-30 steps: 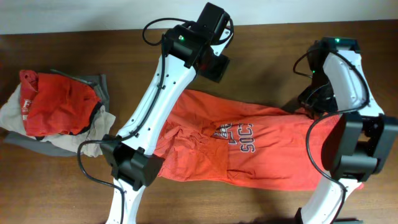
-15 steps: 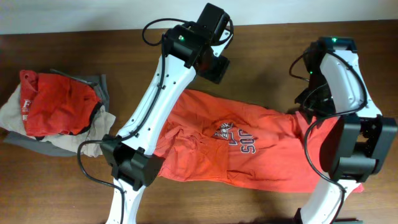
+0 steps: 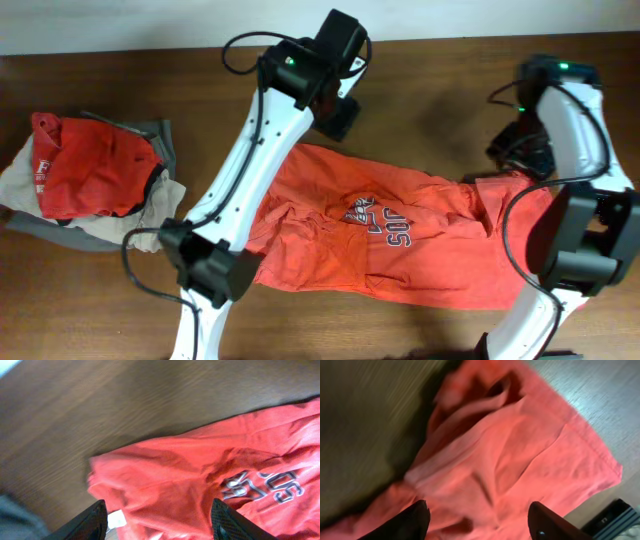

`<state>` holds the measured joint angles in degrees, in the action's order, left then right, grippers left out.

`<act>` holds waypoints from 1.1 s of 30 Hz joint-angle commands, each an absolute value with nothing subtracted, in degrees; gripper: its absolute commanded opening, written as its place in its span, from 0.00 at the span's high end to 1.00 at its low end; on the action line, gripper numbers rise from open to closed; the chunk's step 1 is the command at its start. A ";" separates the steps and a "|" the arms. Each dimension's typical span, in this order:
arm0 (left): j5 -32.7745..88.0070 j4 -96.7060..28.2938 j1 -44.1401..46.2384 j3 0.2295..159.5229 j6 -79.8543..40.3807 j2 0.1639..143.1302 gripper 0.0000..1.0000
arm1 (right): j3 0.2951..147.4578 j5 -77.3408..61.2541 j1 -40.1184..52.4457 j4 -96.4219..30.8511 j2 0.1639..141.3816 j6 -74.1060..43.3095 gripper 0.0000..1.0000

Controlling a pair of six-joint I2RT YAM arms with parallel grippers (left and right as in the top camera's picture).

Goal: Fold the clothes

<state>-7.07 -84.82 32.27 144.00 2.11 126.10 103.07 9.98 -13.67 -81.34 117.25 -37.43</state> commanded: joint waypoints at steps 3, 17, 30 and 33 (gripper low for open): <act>-13.32 -86.46 28.34 144.99 -2.11 112.57 0.31 | 100.07 1.37 -18.13 -77.25 115.87 -28.10 0.32; -13.13 -94.76 15.14 144.97 -9.65 93.73 0.27 | 97.80 -3.68 -19.90 -76.53 89.17 -21.23 0.40; -11.55 -94.11 10.02 129.64 -9.41 90.70 0.13 | 86.06 2.11 -19.90 -77.03 63.35 -29.26 0.15; -11.44 -90.94 9.96 122.50 -9.41 91.00 0.04 | 78.06 1.96 -19.90 -70.96 67.11 -29.21 0.13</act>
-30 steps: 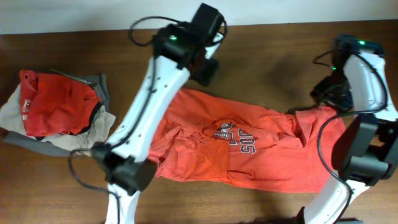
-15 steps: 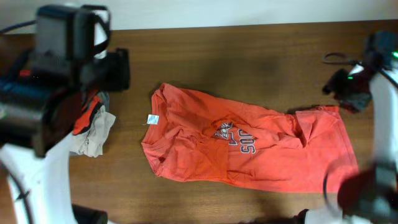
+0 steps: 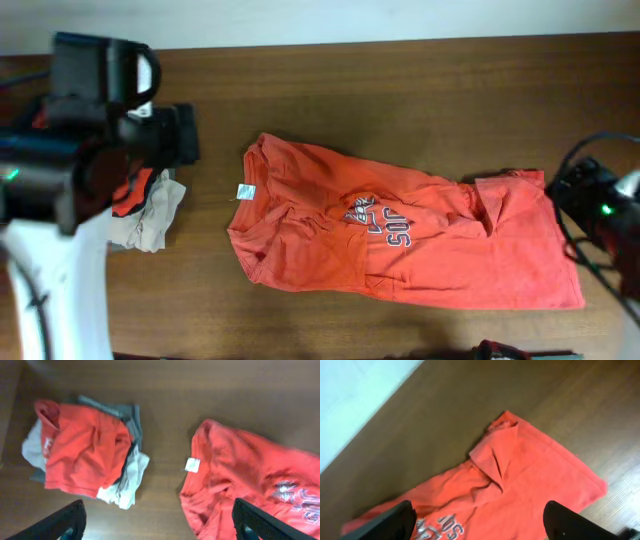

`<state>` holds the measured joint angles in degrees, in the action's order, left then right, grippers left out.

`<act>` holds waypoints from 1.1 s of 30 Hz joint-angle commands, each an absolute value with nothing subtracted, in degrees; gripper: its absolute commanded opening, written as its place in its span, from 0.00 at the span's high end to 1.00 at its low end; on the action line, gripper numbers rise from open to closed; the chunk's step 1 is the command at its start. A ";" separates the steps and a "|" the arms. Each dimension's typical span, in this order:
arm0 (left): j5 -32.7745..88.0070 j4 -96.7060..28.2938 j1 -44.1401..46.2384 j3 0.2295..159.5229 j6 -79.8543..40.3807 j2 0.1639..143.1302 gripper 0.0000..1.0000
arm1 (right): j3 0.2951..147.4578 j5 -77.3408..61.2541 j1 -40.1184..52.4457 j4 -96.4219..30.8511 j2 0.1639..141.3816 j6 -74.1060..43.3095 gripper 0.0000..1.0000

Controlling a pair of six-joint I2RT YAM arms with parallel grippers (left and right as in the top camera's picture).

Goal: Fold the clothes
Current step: 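Raise the left gripper away to the left and right gripper to the right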

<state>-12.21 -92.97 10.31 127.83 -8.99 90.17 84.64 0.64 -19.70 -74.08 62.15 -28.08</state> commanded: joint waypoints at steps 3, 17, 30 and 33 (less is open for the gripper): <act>-10.20 -87.05 9.96 117.10 -9.39 91.00 0.02 | 74.02 1.30 -19.90 -66.87 72.90 -29.17 0.13; -7.73 -77.12 9.96 106.85 -9.39 91.07 0.01 | 73.28 4.16 -11.49 -59.13 97.49 -26.41 0.21; -7.70 -76.93 9.96 106.85 -9.39 91.07 0.01 | 72.71 16.80 -5.96 -58.78 102.39 -29.89 0.18; -7.68 -76.93 9.96 106.83 -9.39 91.07 0.01 | 72.49 16.78 -5.96 -58.35 103.37 -29.89 0.21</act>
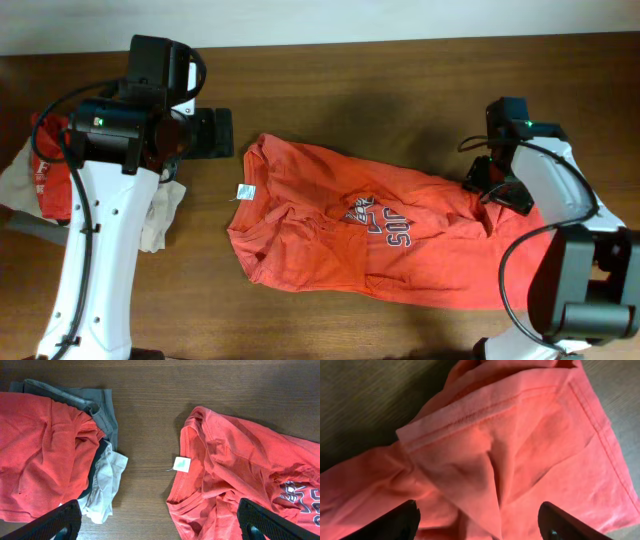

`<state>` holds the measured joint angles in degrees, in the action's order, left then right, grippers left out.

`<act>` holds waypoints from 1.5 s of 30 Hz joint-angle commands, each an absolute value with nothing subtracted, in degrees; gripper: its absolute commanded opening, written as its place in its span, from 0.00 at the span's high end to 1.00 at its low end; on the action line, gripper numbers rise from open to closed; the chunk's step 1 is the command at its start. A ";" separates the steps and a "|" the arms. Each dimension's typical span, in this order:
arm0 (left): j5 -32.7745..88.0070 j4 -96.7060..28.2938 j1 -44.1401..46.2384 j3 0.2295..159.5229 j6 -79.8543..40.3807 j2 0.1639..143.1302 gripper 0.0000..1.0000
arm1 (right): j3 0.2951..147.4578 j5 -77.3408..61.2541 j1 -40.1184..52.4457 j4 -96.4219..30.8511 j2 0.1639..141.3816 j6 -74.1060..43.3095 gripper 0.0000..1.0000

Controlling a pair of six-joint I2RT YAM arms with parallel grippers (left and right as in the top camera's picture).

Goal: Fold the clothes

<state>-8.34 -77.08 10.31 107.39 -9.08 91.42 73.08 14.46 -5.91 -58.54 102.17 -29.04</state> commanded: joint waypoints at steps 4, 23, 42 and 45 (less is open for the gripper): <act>-7.68 -76.97 9.96 106.85 -9.39 91.07 0.01 | 72.36 17.65 -5.96 -57.56 104.12 -29.85 0.20; -6.63 -76.93 9.96 106.85 -9.37 91.07 0.01 | 70.50 20.64 -5.37 -52.75 106.41 -25.17 0.25; -6.63 -76.69 9.96 106.85 -9.37 91.07 0.01 | 70.04 15.29 -5.32 -49.63 106.45 -16.73 0.25; -6.63 -76.66 9.96 106.83 -9.37 91.07 0.01 | 69.43 20.12 -5.43 -50.33 106.45 -21.23 0.26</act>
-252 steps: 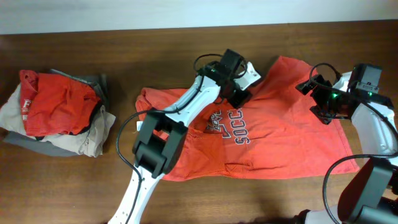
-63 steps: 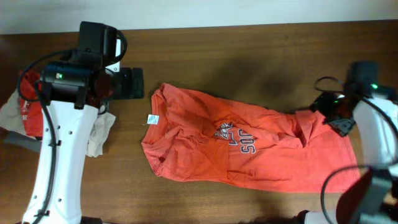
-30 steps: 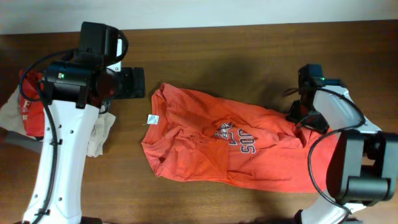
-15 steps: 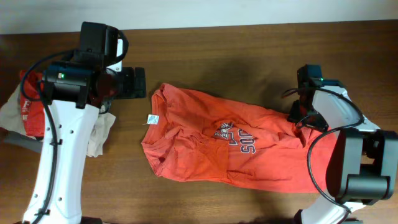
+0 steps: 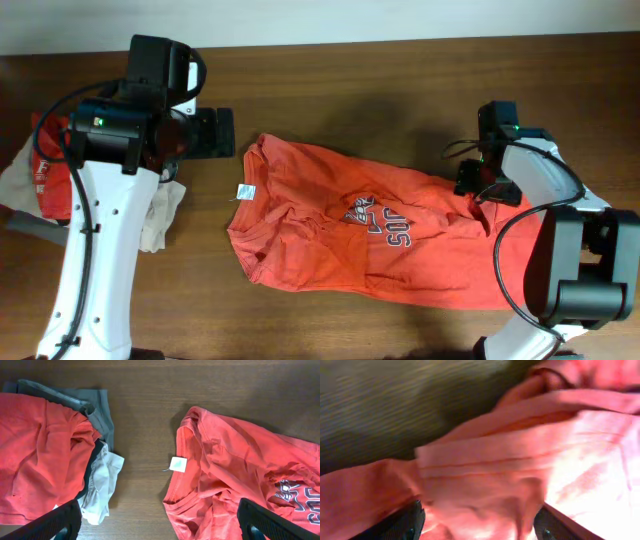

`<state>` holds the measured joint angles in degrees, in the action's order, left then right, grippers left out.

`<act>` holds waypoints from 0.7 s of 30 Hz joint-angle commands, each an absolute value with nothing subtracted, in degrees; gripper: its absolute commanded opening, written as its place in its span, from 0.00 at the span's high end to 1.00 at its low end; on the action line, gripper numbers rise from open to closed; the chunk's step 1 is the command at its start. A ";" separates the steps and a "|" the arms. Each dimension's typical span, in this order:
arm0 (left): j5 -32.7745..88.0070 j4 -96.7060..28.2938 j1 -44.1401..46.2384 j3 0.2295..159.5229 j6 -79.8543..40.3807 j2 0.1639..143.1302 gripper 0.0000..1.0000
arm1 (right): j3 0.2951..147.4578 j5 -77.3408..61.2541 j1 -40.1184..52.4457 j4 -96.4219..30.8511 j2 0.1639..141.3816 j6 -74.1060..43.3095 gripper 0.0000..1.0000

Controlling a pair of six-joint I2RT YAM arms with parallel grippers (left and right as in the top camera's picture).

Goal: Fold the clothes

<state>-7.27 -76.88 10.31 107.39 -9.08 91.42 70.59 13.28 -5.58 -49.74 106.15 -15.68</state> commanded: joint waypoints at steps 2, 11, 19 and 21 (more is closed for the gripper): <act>-6.63 -76.69 9.96 106.85 -9.37 91.07 0.01 | 69.19 22.35 -5.43 -51.07 106.48 -23.81 0.30; -6.61 -76.69 9.96 106.85 -9.37 91.07 0.01 | 69.25 23.77 -5.72 -53.69 106.43 -31.55 0.77; -6.63 -76.51 9.96 106.85 -9.37 91.07 0.01 | 70.43 11.64 -4.73 -52.12 104.75 -17.74 0.63; -6.63 -76.51 9.96 106.85 -9.37 91.07 0.01 | 70.46 10.31 -4.12 -51.57 104.12 -15.77 0.56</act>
<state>-7.25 -76.86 10.31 107.39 -9.08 91.42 69.49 15.46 -5.32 -51.94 106.06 -21.32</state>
